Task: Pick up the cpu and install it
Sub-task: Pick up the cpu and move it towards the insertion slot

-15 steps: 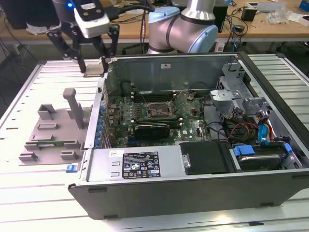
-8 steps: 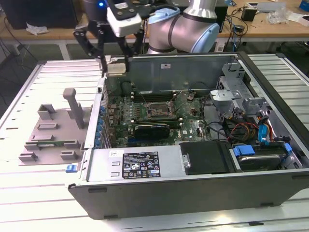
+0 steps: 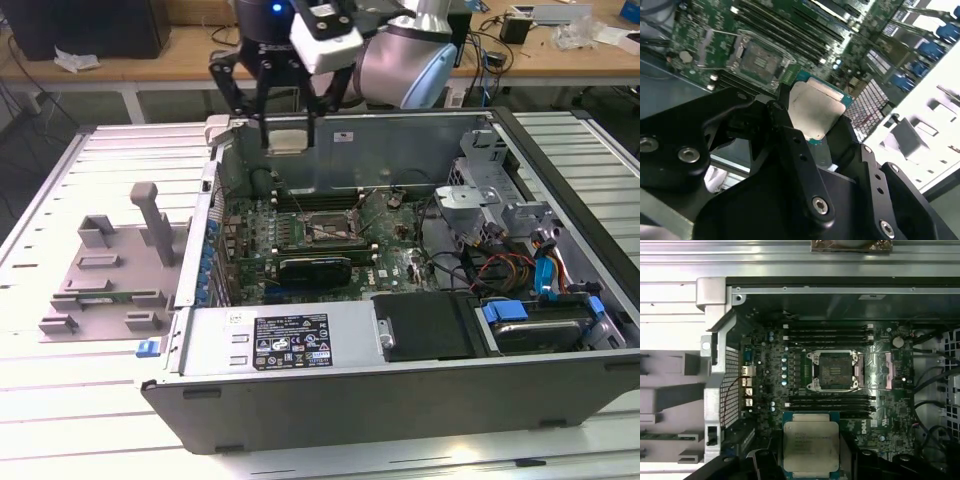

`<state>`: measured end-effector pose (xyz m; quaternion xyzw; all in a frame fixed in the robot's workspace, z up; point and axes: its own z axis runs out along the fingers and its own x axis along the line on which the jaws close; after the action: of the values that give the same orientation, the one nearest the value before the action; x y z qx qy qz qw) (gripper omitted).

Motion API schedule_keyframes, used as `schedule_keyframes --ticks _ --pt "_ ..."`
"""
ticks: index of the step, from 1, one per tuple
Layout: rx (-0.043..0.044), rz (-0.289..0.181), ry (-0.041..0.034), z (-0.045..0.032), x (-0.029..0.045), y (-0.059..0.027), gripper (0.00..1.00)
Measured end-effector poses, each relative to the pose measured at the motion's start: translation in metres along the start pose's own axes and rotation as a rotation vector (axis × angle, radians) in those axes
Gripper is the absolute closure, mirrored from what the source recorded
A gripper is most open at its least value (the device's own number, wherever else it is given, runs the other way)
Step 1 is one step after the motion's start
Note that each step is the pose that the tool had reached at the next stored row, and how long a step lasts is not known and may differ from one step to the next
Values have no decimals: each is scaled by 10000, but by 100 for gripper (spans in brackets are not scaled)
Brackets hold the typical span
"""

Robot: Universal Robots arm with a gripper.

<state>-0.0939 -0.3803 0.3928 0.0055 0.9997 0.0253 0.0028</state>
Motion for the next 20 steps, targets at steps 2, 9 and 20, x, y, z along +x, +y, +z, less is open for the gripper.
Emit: schedule_keyframes --ticks 2,9,20 --pt "0 0 0 0 -83 1 46" --pt "0 2 0 2 -389 4 46" --pt "0 -2 0 205 -402 27 46"
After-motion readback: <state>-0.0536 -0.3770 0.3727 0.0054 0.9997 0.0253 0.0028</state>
